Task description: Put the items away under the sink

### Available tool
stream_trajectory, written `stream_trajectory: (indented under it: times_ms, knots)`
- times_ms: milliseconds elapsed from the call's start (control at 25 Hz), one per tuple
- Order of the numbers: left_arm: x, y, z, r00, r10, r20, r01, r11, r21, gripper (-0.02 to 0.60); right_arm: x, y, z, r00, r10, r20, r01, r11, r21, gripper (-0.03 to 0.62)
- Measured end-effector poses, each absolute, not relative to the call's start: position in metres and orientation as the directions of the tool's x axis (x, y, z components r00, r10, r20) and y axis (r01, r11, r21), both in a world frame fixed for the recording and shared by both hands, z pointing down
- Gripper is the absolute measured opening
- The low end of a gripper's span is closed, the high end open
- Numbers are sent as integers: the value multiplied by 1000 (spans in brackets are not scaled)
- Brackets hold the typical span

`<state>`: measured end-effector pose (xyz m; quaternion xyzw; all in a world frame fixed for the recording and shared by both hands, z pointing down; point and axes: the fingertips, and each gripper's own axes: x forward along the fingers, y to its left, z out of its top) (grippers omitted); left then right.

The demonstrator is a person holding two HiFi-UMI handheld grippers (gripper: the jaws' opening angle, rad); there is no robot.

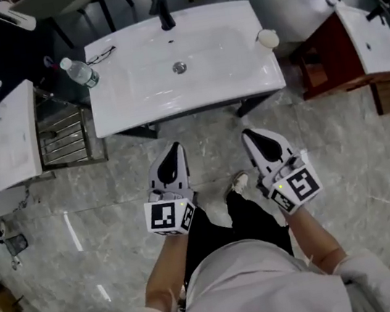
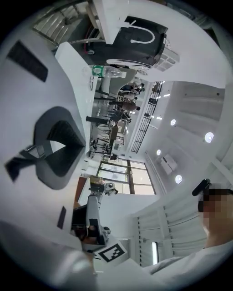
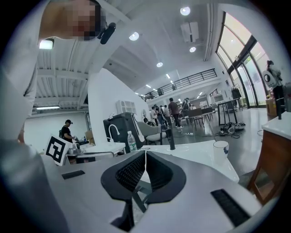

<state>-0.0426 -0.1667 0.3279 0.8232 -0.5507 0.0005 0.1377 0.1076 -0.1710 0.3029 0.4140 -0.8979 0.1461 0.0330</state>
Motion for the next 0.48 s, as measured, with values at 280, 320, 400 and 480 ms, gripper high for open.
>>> stream_trajectory:
  times_ms: [280, 320, 400, 480]
  knots:
    - [-71, -152, 257, 340, -938, 75, -930, -323, 175, 3, 103, -170, 256, -687, -719, 105, -722, 660, -207, 32]
    - [-74, -149, 250, 331, -941, 66, -932, -316, 176, 2, 100, -170, 251, -693, -714, 97, -717, 667, -203, 32]
    - [-78, -142, 241, 326, -944, 52, -933, -312, 179, 2, 96, -168, 243, -701, -708, 84, -708, 678, -195, 32]
    - [-77, -133, 239, 334, -941, 48, -928, -320, 193, 3, 93, -166, 237, -707, -704, 77, -703, 686, -188, 32]
